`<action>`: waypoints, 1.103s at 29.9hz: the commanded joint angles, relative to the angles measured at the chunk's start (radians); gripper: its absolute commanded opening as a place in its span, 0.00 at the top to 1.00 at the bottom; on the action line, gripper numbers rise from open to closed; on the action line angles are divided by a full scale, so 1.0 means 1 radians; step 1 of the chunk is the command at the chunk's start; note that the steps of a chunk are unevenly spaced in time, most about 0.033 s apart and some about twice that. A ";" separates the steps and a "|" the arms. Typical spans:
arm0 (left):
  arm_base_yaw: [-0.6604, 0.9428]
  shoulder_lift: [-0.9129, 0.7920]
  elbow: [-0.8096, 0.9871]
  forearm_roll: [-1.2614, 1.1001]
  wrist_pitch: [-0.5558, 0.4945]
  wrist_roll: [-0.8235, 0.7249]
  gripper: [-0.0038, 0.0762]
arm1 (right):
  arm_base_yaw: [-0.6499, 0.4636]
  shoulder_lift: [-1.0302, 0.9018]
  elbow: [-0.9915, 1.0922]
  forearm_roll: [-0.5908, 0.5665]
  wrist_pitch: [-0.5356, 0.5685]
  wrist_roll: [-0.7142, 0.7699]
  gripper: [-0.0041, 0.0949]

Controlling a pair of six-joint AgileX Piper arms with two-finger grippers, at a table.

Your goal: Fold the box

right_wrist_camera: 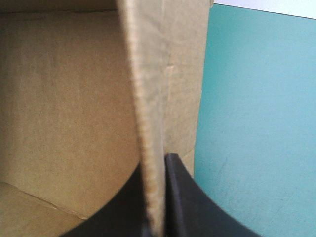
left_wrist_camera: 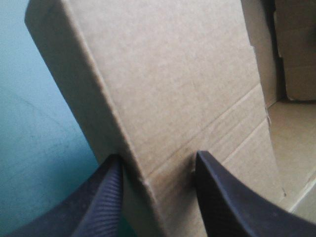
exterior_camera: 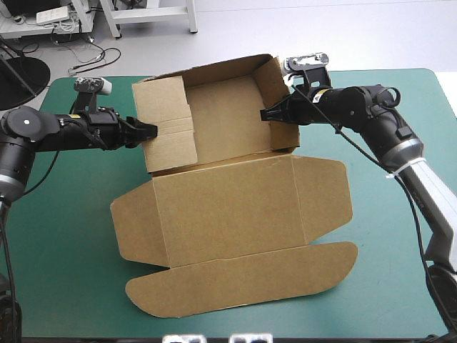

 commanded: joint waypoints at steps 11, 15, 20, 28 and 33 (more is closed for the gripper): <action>-0.005 -0.022 -0.028 0.112 -0.067 -0.144 0.59 | 0.037 -0.045 -0.033 0.094 -0.063 -0.011 0.96; -0.005 -0.022 -0.028 0.089 -0.065 -0.173 0.80 | 0.051 -0.045 -0.033 0.090 -0.090 0.025 0.96; -0.011 -0.022 -0.028 0.041 -0.074 -0.191 0.96 | 0.051 -0.045 -0.033 0.037 -0.046 0.107 0.96; -0.222 -0.019 -0.028 0.167 -0.206 -0.295 0.96 | 0.051 0.000 -0.031 -0.133 0.224 0.297 0.96; -0.376 0.046 -0.028 0.481 -0.219 -0.523 0.96 | 0.051 0.067 -0.031 -0.134 0.349 0.329 0.96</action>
